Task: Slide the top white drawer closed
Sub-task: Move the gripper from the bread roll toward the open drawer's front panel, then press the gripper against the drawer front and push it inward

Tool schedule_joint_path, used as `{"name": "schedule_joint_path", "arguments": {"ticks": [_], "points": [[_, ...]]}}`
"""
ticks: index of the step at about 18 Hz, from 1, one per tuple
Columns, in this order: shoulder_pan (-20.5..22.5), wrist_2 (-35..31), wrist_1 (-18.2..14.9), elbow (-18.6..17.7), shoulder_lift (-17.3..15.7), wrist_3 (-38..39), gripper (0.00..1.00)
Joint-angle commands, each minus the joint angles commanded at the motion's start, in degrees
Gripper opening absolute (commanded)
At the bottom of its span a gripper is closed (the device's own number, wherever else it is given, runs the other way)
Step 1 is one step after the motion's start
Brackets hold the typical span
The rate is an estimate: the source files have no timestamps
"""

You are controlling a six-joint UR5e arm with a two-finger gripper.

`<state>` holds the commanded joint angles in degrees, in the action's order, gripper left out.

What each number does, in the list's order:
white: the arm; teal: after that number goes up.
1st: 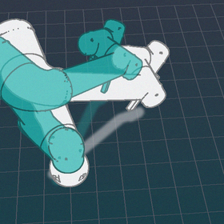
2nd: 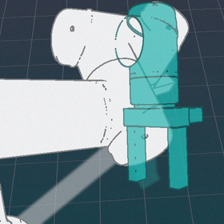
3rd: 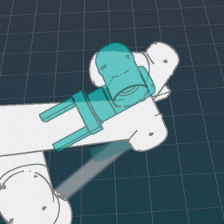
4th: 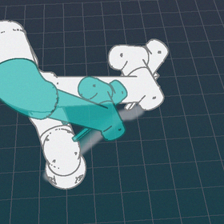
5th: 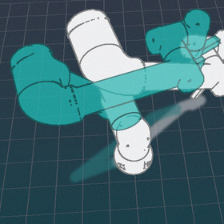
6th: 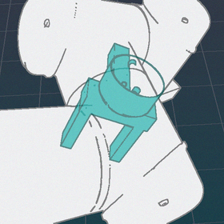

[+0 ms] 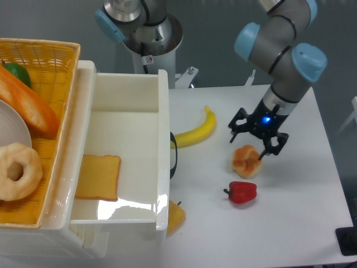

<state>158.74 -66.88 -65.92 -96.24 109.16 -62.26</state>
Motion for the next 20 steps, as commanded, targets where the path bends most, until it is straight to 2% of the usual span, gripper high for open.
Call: {"name": "schedule_joint_path", "arguments": {"ticks": [5,7,10,11,14,20], "points": [[-1.8,-0.2,-0.3,0.0,-2.0,9.7,0.26],[-2.4,-0.1,-0.9,0.0,-2.1,10.1,0.16],[-3.5,0.5,-3.9,0.8,-2.1,10.1,0.08],[-3.8,2.0,-4.8,1.0,-1.9,10.5,0.02],[-3.6,9.1,-7.0,1.8,-1.7,15.0,0.00],[-3.6,16.1,-10.1,4.3,-1.5,19.9,0.00]]}}
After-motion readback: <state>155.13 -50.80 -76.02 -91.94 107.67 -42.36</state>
